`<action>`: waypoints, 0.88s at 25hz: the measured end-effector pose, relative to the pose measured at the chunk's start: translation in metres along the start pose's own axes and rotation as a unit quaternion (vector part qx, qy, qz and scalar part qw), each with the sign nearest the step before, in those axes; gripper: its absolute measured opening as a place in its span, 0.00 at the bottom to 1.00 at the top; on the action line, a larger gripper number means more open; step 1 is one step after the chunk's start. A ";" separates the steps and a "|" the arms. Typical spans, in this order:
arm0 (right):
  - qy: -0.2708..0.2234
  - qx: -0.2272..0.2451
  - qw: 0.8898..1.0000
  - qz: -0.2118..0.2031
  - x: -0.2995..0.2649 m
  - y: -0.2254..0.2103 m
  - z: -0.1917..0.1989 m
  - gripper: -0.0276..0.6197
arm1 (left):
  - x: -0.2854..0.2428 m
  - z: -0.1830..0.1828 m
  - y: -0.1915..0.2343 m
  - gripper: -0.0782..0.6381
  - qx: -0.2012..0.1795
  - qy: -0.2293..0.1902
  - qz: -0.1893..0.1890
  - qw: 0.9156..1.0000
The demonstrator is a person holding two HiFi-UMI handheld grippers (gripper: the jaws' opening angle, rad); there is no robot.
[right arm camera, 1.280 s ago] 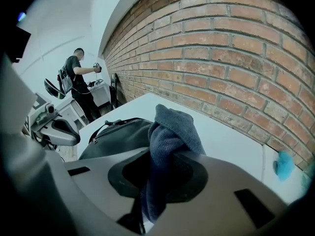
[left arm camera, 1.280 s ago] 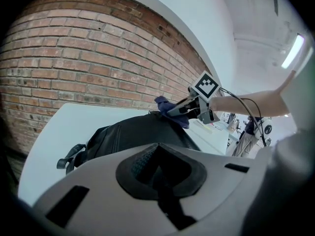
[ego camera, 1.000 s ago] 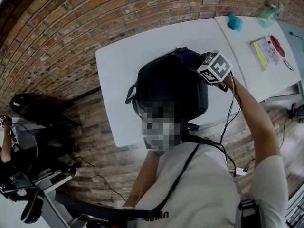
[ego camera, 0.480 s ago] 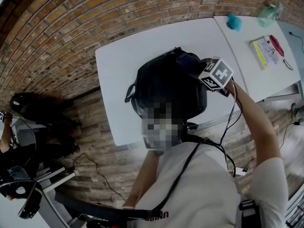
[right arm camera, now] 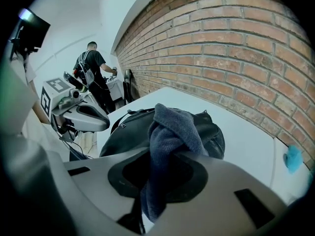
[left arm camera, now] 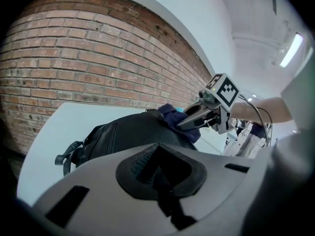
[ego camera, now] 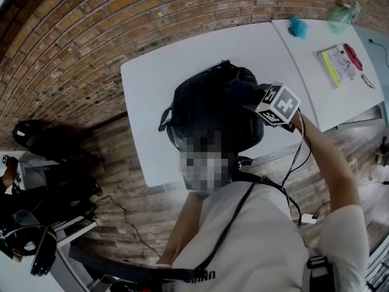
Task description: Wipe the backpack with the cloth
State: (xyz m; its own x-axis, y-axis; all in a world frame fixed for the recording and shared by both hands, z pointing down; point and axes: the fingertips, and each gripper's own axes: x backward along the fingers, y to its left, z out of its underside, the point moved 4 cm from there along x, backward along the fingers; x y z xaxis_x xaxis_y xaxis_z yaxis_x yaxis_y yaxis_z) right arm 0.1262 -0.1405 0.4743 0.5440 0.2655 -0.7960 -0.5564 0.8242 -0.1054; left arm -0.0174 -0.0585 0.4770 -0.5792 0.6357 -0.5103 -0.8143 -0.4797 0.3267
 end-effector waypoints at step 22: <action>0.020 0.017 0.999 -0.046 0.011 0.045 0.027 0.15 | 0.000 0.002 -0.004 0.11 -0.001 0.002 0.004 1.000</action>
State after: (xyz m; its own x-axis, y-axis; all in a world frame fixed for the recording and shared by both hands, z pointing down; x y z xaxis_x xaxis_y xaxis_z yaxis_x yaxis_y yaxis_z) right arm 0.1242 -0.0867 0.4769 0.5656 0.1674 -0.8075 -0.4826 0.8612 -0.1595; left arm -0.0144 -0.0558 0.4776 -0.5860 0.6294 -0.5104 -0.8093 -0.4858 0.3302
